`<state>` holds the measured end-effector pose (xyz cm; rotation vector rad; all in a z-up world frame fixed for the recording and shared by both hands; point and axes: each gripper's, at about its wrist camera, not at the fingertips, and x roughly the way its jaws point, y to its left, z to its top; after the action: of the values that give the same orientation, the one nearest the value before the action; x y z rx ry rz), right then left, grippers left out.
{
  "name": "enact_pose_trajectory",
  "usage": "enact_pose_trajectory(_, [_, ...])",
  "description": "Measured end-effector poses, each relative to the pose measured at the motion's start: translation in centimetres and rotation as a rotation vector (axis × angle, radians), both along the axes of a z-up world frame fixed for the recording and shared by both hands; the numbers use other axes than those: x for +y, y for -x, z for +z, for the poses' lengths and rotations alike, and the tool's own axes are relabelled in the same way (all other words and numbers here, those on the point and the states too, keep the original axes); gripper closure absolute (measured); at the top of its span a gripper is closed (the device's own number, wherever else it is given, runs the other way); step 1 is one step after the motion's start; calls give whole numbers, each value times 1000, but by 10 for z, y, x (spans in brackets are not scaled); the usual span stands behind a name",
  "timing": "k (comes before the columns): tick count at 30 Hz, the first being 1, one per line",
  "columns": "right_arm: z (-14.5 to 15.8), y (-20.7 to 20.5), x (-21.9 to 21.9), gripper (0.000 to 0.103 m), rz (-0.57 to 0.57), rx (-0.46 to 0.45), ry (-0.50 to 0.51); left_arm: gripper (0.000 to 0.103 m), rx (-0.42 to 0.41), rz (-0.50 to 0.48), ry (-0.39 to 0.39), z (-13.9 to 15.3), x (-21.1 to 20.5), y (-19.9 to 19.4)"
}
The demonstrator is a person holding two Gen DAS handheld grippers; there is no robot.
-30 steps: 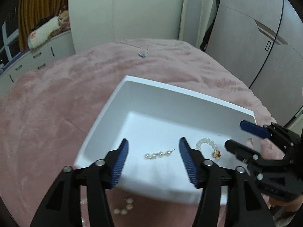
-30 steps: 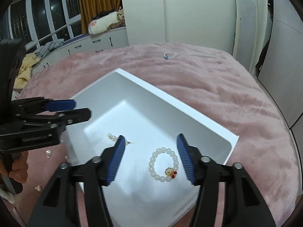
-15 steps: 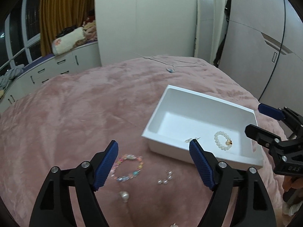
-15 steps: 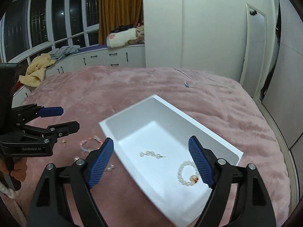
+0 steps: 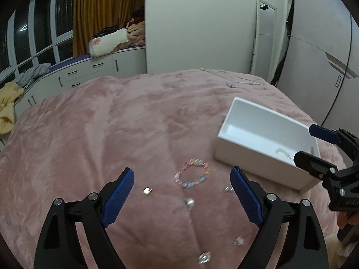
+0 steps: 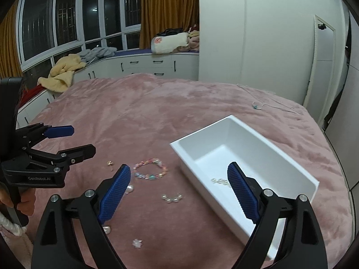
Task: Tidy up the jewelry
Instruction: 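Lift both tools out of the box and move back over the bed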
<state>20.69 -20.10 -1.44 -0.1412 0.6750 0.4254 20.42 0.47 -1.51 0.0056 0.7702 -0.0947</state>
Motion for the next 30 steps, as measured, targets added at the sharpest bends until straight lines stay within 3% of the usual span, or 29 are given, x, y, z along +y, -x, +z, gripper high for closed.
enact_pose_trajectory(8, [-13,1,30,16,44,30,-3,9,-18,37,12,-15,43,28])
enact_pose_trajectory(15, [-38,-2,51,19,77,56,34,9,-8,-29,161,-41,65,30])
enact_pose_trajectory(30, [-89,-25,67,24,73,101,74,9,72,1,76,-96,62,-9])
